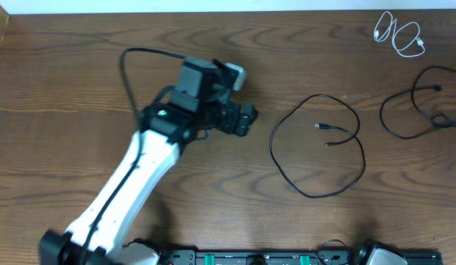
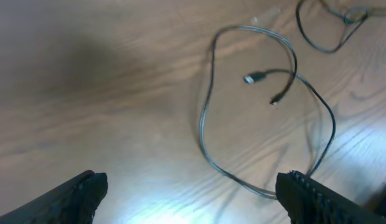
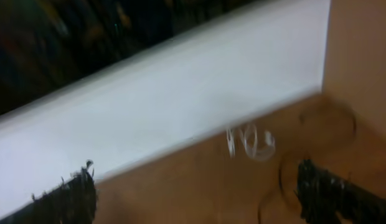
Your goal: Untangle cables
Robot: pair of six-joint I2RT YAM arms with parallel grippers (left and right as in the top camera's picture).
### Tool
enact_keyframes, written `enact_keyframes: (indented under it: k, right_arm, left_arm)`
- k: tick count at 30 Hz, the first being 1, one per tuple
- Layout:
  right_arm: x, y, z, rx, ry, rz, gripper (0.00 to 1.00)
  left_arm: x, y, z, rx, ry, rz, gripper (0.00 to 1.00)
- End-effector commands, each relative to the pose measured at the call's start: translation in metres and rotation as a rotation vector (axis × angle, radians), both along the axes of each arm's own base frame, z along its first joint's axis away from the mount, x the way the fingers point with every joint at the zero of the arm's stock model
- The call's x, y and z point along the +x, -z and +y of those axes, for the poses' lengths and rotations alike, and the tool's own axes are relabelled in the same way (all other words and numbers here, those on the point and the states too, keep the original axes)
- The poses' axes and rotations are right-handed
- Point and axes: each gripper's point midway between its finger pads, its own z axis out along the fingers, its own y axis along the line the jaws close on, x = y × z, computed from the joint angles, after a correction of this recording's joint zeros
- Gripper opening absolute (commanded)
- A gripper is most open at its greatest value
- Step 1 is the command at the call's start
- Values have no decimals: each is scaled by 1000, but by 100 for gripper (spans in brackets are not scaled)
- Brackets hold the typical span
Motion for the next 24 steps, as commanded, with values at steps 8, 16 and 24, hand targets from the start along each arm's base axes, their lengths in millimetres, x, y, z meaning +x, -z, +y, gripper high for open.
enact_keyframes:
  k: [8,16,24]
  right_arm:
    - [3,80,2,163,2,322,99]
    - [-8,95,6,193,4,396,99]
    - [-11,99,7,201,4,416,99]
  left_arm:
    - [5,107,-67,175,-128,117,91]
    - [16,155,-86,229,-127,87,81]
    - [21,190,-81,288,-149,96,62]
